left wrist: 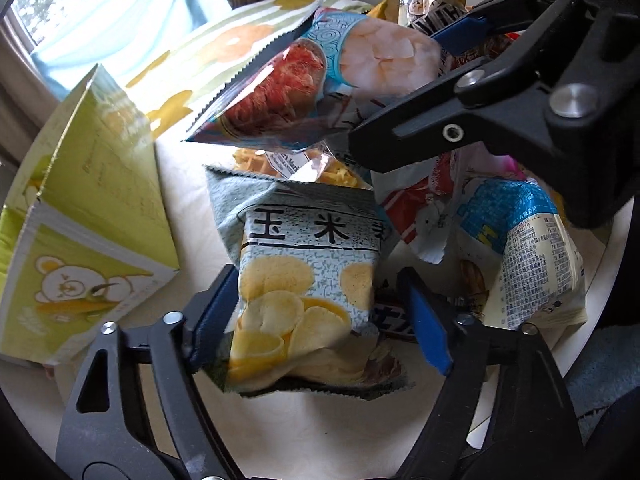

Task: Organize snacks
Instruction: 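Grasp the corn-chip bag with the left tool while the right tool grasps the shrimp-flake bag, then carry both bags over the box and release them inside with both tools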

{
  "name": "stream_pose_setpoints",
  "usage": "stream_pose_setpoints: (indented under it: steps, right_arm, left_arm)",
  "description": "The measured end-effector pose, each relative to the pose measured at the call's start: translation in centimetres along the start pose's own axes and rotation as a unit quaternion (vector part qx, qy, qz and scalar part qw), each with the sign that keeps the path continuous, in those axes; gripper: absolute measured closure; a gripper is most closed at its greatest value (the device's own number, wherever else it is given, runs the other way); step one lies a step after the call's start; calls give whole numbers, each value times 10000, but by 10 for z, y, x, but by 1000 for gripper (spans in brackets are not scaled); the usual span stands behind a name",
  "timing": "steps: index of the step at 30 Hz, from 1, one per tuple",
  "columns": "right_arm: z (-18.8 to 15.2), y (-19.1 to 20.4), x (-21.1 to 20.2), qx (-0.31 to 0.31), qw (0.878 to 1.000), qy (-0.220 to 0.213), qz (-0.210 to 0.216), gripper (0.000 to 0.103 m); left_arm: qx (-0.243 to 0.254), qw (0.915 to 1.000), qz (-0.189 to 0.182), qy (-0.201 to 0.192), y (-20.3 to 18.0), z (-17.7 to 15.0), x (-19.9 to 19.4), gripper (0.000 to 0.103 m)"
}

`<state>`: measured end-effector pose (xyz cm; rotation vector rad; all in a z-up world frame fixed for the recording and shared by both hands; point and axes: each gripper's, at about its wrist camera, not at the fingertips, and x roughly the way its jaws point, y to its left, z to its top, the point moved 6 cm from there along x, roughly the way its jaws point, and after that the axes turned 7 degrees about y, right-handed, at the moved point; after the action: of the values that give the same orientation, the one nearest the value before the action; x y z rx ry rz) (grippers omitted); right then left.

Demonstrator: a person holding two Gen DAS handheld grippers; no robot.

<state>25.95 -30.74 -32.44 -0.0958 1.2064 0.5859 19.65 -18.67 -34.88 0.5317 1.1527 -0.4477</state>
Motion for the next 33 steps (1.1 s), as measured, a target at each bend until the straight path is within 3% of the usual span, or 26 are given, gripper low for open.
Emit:
stream_pose_setpoints:
  steps: [2,3,8,10,12,17,20,27,33]
  right_arm:
    - [0,1,3,-38,10000,34,65,16]
    - [1,1,5,-50,9999,49,84,17]
    - [3,0,7,-13,9998,46,191,20]
    - [3,-1,7,13,9996,46,274,25]
    - [3,-1,8,46,9990,99,423,37]
    - [4,5,7,-90,9993,61,355,42]
    - [3,7,3,-126,9992,5,382,52]
    - [11,9,-24,-42,9993,-252,264,53]
    - [27,21,-64,25,9982,-589,99,53]
  left_arm:
    - [-17,10000,28,-13,2,1,1,44]
    - [-42,10000,20,-4,4,2,3,45]
    - [-178,9998,14,23,15,6,6,47]
    - [-237,9997,6,36,16,6,5,48]
    - [-296,9996,4,43,16,7,5,49]
    - [-394,9992,76,60,12,15,3,49]
    - [-487,9987,119,39,14,15,-2,49]
    - [-726,9971,153,-195,29,21,-30,50]
    - [-896,9936,238,-653,57,37,-81,50]
